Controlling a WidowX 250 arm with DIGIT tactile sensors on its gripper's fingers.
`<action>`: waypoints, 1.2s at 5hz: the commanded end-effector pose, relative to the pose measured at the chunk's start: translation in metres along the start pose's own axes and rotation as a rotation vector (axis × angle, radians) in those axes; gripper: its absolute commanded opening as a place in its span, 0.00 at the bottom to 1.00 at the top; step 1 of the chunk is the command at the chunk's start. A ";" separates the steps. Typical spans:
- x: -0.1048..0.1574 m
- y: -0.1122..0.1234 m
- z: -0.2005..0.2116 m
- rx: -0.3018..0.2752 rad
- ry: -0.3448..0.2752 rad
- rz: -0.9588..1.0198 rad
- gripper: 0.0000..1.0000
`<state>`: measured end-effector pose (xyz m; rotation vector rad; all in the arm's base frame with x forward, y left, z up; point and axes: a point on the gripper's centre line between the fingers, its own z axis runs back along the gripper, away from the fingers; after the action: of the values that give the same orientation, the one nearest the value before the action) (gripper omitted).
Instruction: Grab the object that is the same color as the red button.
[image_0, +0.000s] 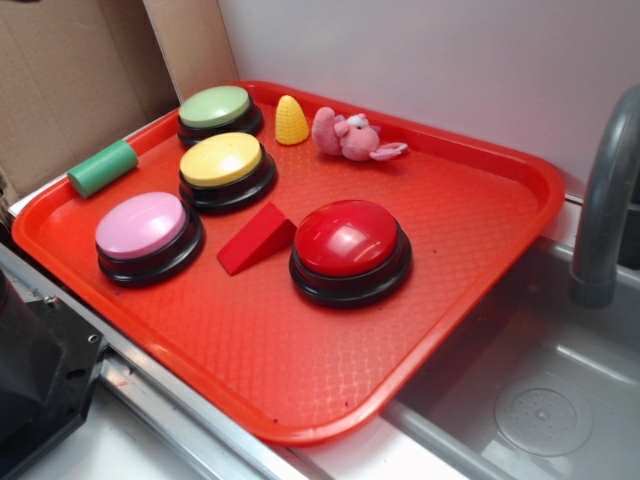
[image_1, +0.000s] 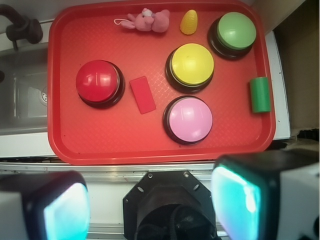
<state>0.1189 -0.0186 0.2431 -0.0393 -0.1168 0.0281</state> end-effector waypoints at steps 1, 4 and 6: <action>0.000 0.000 0.000 0.000 0.000 0.000 1.00; 0.053 0.001 -0.097 0.058 -0.205 -0.144 1.00; 0.068 -0.003 -0.156 0.031 -0.235 -0.303 1.00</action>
<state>0.1987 -0.0236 0.0897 0.0054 -0.3338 -0.2660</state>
